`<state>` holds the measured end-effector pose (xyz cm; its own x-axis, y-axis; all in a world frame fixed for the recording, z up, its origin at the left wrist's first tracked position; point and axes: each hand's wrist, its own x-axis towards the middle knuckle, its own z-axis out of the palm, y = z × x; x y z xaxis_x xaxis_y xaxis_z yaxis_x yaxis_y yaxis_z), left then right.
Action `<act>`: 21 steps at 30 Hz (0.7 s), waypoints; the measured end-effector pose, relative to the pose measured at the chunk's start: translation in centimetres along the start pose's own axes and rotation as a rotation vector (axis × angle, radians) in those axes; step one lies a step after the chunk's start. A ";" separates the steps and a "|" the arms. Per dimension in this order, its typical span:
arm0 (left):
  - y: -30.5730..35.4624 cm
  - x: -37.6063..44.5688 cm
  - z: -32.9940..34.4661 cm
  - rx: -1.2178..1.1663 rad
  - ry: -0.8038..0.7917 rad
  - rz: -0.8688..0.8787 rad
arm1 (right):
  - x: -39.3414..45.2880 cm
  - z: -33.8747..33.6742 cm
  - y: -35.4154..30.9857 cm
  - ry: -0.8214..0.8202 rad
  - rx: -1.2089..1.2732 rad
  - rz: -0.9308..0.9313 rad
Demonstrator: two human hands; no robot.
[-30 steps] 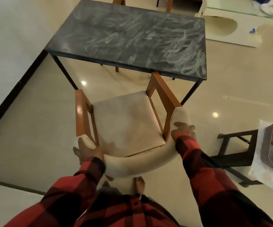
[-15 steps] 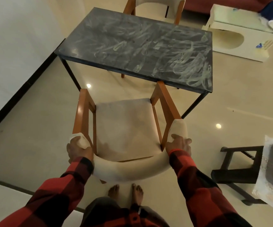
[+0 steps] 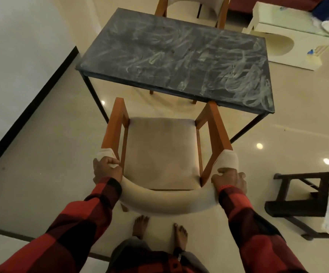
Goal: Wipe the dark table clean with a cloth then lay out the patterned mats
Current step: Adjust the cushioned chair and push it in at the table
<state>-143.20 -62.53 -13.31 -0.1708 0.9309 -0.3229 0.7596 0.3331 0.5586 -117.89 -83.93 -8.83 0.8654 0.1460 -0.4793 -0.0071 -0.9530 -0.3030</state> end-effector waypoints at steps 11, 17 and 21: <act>2.7 7.4 -2.0 0.031 -0.066 0.063 | -2.5 3.4 -4.5 0.068 0.071 0.091; 3.1 8.6 -2.3 0.006 -0.077 0.076 | -3.4 4.2 -6.2 0.112 0.056 0.126; 2.9 8.3 -2.4 -0.051 -0.052 0.146 | -4.7 4.4 -6.3 0.071 0.157 0.152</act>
<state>-143.93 -53.52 -12.51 -0.0272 0.9613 -0.2743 0.7410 0.2036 0.6399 -124.10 -77.44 -8.31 0.8813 -0.0208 -0.4720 -0.2136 -0.9086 -0.3590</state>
